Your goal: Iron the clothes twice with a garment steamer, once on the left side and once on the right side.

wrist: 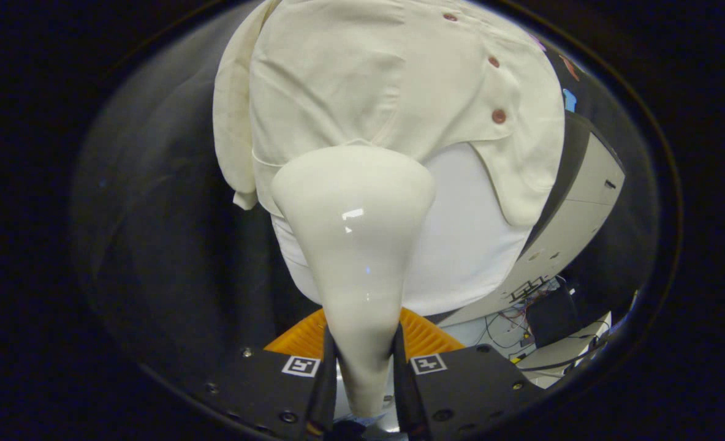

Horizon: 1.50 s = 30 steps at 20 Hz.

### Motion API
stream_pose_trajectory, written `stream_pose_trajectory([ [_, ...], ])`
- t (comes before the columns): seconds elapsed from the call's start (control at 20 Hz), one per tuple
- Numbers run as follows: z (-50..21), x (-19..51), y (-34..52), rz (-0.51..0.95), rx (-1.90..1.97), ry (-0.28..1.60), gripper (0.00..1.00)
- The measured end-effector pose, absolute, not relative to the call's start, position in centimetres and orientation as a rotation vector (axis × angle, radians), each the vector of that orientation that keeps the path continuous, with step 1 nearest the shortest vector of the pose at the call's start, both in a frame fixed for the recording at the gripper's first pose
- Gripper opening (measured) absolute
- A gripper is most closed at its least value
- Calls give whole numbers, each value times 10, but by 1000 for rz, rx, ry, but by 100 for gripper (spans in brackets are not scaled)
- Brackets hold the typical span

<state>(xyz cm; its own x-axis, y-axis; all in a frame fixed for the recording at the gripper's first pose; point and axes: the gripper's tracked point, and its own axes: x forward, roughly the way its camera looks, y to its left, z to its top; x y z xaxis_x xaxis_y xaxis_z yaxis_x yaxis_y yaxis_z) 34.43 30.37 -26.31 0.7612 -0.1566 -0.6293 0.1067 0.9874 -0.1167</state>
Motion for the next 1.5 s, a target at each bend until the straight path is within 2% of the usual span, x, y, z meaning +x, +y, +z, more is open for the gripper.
stream_pose_trajectory([
  [0.75, -71, 267, 254, -139, -38, 438, 39],
  [1.15, 41, 295, 207, -139, -29, 309, 39],
  [1.5, 111, 367, 147, -157, -56, 232, 39],
])
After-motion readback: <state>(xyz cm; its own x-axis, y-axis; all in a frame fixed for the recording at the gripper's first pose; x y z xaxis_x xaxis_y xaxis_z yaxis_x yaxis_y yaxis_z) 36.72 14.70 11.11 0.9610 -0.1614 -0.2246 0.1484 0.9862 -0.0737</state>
